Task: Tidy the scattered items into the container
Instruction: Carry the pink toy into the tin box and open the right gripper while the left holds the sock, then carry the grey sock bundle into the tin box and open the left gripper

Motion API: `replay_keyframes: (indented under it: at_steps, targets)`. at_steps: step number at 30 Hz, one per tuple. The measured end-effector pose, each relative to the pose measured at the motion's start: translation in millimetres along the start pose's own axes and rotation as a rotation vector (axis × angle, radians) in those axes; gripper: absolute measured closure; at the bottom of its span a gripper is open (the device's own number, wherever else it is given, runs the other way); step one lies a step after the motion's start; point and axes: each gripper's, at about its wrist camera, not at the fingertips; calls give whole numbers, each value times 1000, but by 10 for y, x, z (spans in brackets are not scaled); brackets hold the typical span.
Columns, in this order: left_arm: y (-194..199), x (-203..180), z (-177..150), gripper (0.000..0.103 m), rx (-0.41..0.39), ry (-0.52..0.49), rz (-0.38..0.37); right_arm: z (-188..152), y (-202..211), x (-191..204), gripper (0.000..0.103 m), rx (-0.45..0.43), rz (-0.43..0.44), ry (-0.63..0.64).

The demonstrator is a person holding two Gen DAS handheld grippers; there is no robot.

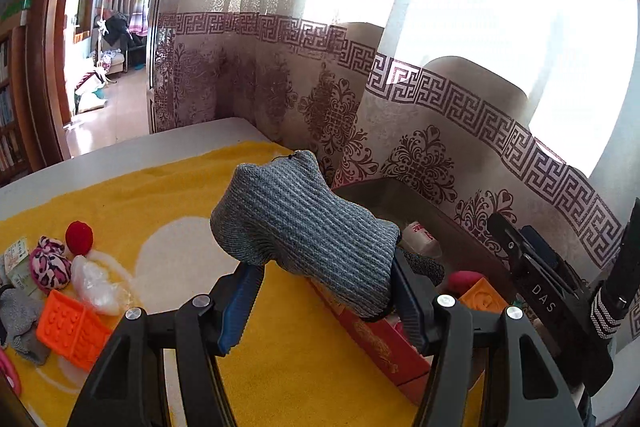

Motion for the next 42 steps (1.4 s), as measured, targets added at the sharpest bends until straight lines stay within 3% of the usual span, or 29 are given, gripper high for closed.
replay_keyframes:
  at_steps: [6, 8, 10, 18, 30, 42]
  targets:
    - [-324, -373, 153, 39, 32, -45, -45, -13, 35, -99, 28, -57, -26, -33]
    - [-409, -427, 194, 31, 38, -51, -43, -13, 35, -125, 28, -68, -32, -43]
    - [-477, -425, 218, 26, 51, -36, -38, -15, 50, -148, 27, -81, -34, -55]
    - [-456, -253, 157, 26, 71, 5, -35, -37, 38, -144, 24, -80, -48, -48]
    - [17, 443, -155, 21, 48, 115, 51, -64, 121, -39, 24, -114, -45, 8]
    - [730, 1568, -558, 21, -3, 301, 180, -154, 187, 217, 24, -141, -86, 140]
Point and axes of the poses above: each gripper's, at about its wrist camera, not at the fingertips, and y roughly against the way its jaws point, x to its left, z to its top, and after that the axes turned 13 degrees about z, right-handed
